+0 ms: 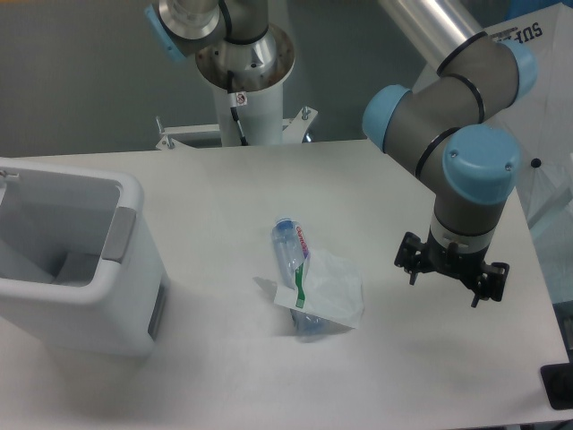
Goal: Place the trash in the trash can
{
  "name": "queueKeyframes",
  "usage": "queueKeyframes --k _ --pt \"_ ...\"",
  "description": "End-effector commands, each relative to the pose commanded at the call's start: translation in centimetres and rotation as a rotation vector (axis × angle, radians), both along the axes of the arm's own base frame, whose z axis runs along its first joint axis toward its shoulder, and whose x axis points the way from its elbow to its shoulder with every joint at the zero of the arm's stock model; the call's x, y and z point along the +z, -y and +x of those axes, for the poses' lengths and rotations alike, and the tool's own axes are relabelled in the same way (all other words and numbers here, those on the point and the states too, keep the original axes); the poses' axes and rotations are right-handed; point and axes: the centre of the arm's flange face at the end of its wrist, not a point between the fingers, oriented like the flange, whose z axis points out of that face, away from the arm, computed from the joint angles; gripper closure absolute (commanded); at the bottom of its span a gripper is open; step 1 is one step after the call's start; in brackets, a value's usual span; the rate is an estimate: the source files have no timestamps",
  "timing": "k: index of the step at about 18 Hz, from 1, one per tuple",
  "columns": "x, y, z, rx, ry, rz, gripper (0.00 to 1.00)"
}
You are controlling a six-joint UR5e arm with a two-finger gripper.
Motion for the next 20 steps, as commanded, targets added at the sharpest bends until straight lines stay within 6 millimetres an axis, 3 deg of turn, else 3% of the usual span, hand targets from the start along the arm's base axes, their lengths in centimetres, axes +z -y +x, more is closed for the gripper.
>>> queueKeyframes --k 8,12,15,20 --pt "-0.4 -0.5 0.7 0.017 -0.002 -0.017 0.00" --pt "-0.2 -1.7 1.6 0.069 -0.006 -0.007 0.00" --pt "-1.2 -2.8 3.7 0.089 0.018 -0.015 0.00" --pt "-0.6 -6.6 7.9 0.123 0.022 0.016 0.00"
